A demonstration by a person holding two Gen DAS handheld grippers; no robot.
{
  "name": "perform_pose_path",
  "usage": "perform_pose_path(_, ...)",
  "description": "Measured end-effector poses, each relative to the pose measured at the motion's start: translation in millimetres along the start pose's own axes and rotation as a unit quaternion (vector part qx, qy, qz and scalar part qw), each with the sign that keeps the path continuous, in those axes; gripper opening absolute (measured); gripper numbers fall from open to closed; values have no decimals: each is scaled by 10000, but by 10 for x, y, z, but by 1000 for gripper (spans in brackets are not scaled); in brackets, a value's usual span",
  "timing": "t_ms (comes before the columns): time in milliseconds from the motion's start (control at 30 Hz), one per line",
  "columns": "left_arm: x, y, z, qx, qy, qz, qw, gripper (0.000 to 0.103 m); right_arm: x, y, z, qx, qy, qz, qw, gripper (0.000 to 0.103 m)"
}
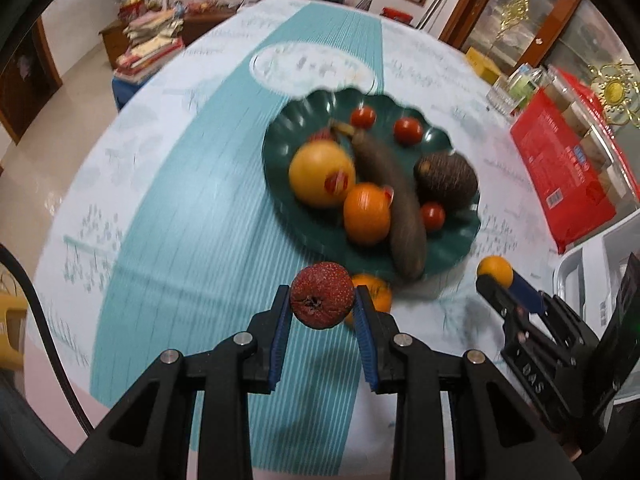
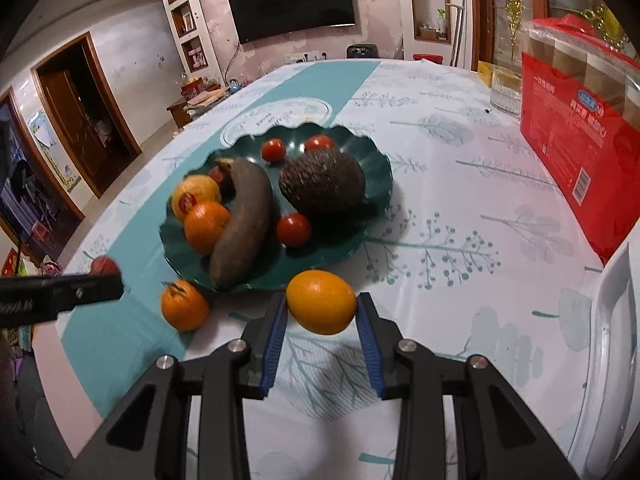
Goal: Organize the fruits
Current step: 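Place the lychee on the plate while the right tool places the small orange there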
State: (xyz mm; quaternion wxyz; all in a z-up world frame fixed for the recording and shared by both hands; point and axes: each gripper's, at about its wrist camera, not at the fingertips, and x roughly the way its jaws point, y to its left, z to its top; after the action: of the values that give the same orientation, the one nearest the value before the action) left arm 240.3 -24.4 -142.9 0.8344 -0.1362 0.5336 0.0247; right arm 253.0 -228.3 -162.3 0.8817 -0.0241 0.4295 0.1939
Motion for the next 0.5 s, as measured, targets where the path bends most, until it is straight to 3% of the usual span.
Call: perform_pose_path(500,-9,-201,898,792,-377,-205,9959,29,39,348,513,-189,-539,33,9984,35)
